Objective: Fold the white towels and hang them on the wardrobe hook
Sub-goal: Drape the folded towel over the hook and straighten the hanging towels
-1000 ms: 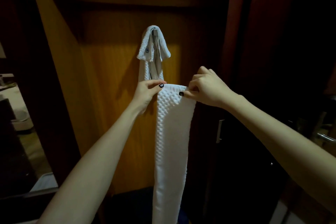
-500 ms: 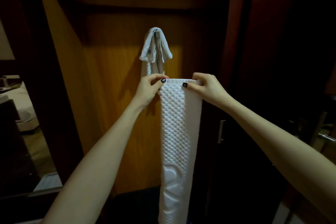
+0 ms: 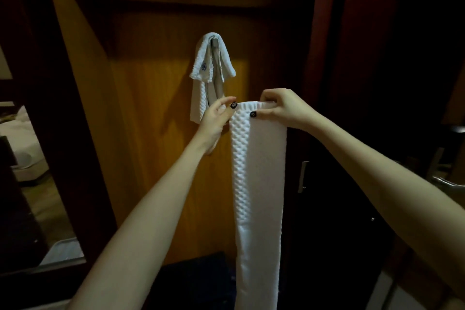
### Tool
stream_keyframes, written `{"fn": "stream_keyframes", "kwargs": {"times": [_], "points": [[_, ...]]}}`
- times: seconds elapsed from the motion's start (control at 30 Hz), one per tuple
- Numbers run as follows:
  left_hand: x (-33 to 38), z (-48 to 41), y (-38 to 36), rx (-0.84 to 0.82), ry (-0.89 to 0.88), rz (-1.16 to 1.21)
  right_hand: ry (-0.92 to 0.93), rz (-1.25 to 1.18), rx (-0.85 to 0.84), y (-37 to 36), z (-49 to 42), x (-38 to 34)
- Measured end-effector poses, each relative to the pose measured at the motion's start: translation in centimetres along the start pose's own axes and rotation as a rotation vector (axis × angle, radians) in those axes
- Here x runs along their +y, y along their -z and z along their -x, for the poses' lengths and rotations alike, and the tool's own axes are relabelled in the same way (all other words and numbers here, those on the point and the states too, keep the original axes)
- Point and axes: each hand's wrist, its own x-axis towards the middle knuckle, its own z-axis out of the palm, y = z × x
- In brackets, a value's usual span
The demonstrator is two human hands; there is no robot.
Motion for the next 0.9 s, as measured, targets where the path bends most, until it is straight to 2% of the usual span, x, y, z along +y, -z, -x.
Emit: {"fn": "stream_keyframes", "kwargs": {"times": [0.1, 0.17, 0.33, 0.5, 0.6, 0.7, 0.8, 0.9], "points": [[-2.2, 1.0, 0.9, -0.058, 0.178, -0.052, -0.019, -0.083, 0.078, -0.4, -0.9, -0.6], [-4.0, 2.1, 1.3, -0.031, 0.281, -0.102, -0.016, -0.114, 0.121, -0.2, -1.7, -0.9], [-6.2, 4.4, 1.7, 0.015, 0.397, 0.101, -0.014, -0.238, 0.169, 0.6, -3.3, -2.0], [-7.1, 4.5, 1.6, 0.036, 0.37, 0.06, 0.012, -0.288, 0.182, 1.0, -4.5, -3.1], [-7.3, 4.4, 1.3, 0.157, 0.347, 0.09, 0.002, -0.272, 0.202, 1.0, -4.9, -3.2], [-7.1, 4.3, 1.0, 0.265, 0.302, 0.001, -0.01, -0.261, 0.225, 1.0, -5.2, -3.2], [-7.2, 4.5, 0.7, 0.361, 0.163, -0.114, -0.017, -0.261, 0.237, 0.8, -5.5, -3.1], [-7.7, 5.3, 0.8, 0.457, -0.105, -0.288, -0.021, -0.267, 0.276, 1.0, -5.9, -2.9]]}}
